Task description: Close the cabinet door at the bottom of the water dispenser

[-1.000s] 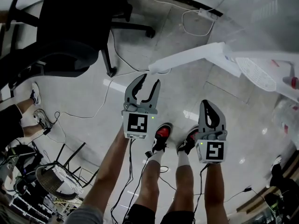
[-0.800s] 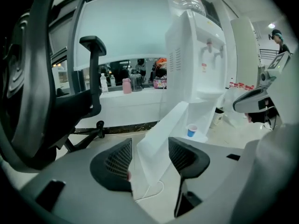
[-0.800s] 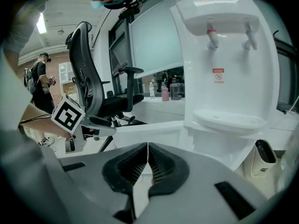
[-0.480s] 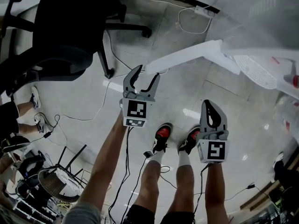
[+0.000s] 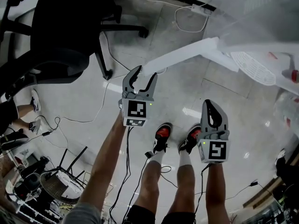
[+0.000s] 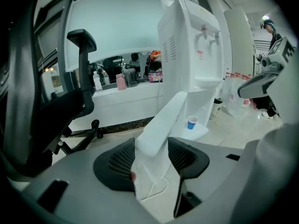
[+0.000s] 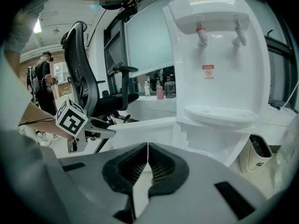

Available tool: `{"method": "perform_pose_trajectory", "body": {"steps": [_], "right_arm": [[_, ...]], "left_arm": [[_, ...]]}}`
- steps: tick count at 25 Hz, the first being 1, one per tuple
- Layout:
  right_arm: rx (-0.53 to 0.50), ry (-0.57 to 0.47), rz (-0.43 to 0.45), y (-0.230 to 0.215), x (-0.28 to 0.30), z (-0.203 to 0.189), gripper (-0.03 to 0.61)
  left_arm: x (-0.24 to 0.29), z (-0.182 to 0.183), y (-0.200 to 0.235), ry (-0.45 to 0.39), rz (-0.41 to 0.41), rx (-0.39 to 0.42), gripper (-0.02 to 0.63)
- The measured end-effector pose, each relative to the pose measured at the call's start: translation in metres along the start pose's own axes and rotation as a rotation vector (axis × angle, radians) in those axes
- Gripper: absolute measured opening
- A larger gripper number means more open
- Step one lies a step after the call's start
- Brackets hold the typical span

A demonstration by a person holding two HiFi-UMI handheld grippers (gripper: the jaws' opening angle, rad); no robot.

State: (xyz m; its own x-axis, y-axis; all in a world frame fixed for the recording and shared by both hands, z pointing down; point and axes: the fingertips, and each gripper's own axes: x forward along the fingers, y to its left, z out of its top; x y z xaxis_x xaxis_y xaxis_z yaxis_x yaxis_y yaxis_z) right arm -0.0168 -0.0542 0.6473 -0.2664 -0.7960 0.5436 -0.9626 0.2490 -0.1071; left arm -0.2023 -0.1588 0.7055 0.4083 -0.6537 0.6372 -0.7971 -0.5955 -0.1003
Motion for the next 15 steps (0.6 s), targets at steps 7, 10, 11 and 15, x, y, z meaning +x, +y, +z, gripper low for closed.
{"method": "perform_pose_trajectory", "body": {"steps": [7,10,11,15], "right_arm": [[0.006,-0.007,-0.012,-0.002,-0.011,-0.003,0.021],[0.011,-0.011,-0.02,-0.002,-0.018,-0.007,0.021],[0.014,-0.013,-0.023,-0.002,-0.022,-0.009,0.021],[0.016,-0.022,-0.04,-0.003,-0.036,-0.018,0.021]], "left_arm": [[-0.009,-0.004,-0.012,-0.002,-0.008,-0.013,0.228],[-0.016,-0.008,-0.022,-0.005,-0.01,-0.02,0.221],[-0.019,-0.009,-0.026,-0.007,-0.012,-0.022,0.218],[-0.029,-0.015,-0.044,-0.011,-0.027,-0.022,0.206]]}}
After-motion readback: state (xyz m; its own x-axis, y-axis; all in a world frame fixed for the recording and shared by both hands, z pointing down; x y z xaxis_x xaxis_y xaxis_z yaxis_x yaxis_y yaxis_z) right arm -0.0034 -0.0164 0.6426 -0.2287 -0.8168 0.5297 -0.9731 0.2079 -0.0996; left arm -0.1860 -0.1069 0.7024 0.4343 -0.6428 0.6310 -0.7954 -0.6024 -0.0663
